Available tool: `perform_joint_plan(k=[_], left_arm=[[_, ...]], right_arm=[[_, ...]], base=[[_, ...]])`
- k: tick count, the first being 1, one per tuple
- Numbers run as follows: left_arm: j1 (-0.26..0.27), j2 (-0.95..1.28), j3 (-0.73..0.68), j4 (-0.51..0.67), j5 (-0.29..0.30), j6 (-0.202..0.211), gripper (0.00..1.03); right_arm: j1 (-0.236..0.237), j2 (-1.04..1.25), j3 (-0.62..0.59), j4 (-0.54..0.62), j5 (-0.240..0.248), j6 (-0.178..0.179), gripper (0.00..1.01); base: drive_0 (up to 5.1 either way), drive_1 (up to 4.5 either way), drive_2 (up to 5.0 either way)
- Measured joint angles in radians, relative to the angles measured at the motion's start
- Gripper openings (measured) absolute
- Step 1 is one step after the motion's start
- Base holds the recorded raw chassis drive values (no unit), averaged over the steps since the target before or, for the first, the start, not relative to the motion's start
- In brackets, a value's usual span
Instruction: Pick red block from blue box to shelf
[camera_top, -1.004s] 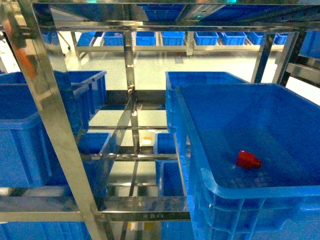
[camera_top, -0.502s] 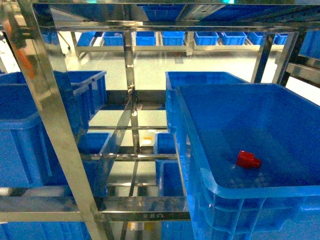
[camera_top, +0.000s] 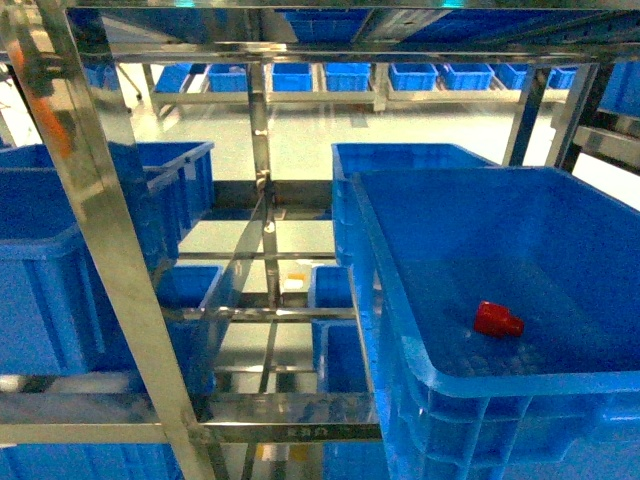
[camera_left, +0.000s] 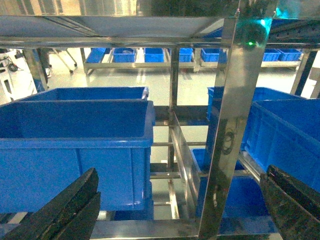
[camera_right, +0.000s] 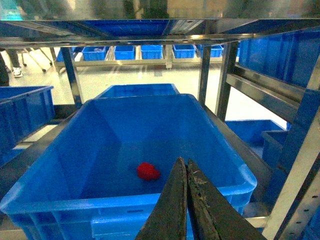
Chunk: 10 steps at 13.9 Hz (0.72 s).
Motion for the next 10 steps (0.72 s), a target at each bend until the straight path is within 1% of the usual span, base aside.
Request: perform_joint_plan(k=[1, 2, 4, 6, 9, 10], left_arm=[[0.000, 0.000, 0.000, 0.000, 0.000, 0.000, 0.98], [0.000, 0.000, 0.000, 0.000, 0.000, 0.000, 0.98], [0.000, 0.000, 0.000, 0.000, 0.000, 0.000, 0.98], [0.000, 0.000, 0.000, 0.000, 0.000, 0.000, 0.98], [0.000, 0.000, 0.000, 0.000, 0.000, 0.000, 0.98], [0.000, 0.000, 0.000, 0.000, 0.000, 0.000, 0.98]], right_arm=[[0.000, 0.000, 0.000, -0.002, 0.000, 0.000, 0.02], [0.000, 0.000, 0.000, -0.002, 0.000, 0.000, 0.04], [0.000, 0.000, 0.000, -0.002, 0.000, 0.000, 0.28], [0.000, 0.000, 0.000, -0.002, 0.000, 0.000, 0.61], [0.000, 0.000, 0.000, -0.002, 0.000, 0.000, 0.99], [0.000, 0.000, 0.000, -0.002, 0.000, 0.000, 0.98]], base=[[0.0, 0.00, 0.0], [0.0, 0.00, 0.0], [0.0, 0.00, 0.0], [0.0, 0.00, 0.0], [0.0, 0.00, 0.0], [0.0, 0.00, 0.0]])
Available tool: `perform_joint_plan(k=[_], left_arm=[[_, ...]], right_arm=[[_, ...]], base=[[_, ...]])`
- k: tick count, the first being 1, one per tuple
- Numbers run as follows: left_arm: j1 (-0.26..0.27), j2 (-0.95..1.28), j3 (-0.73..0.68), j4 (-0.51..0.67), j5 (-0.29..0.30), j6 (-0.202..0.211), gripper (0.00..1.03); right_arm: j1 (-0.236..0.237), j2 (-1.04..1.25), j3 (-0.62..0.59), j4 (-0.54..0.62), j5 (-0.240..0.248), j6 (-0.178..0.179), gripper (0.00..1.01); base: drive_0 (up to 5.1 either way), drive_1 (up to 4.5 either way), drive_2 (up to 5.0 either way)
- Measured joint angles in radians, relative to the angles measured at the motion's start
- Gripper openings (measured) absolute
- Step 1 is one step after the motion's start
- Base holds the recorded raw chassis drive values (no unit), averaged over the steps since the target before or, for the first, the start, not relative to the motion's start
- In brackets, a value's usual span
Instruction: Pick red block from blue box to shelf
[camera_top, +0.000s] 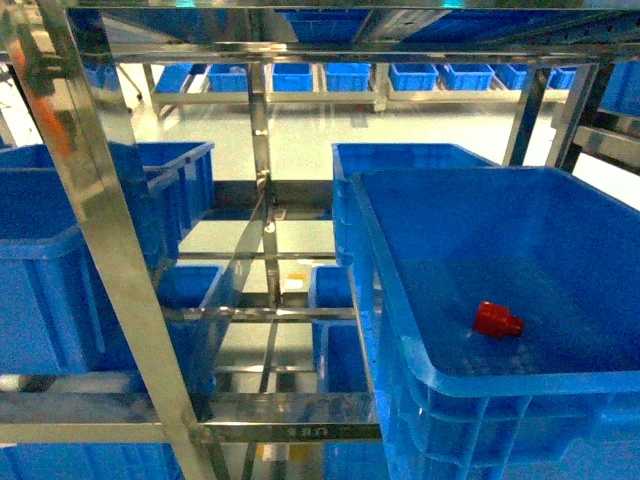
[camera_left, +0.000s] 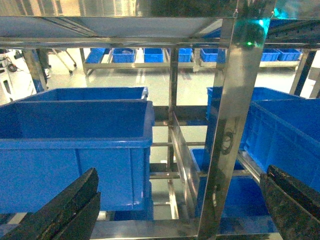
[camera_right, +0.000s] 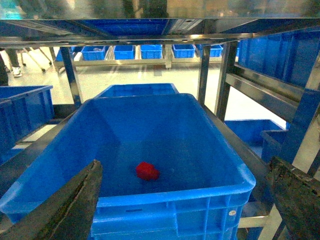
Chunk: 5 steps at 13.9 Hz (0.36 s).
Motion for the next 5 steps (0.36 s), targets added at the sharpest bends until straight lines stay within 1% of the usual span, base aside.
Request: perform_joint_plan(k=[5], left_arm=[[0.000, 0.000, 0.000, 0.000, 0.000, 0.000, 0.98]], right_arm=[[0.000, 0.000, 0.000, 0.000, 0.000, 0.000, 0.98]], base=[[0.0, 0.00, 0.0]])
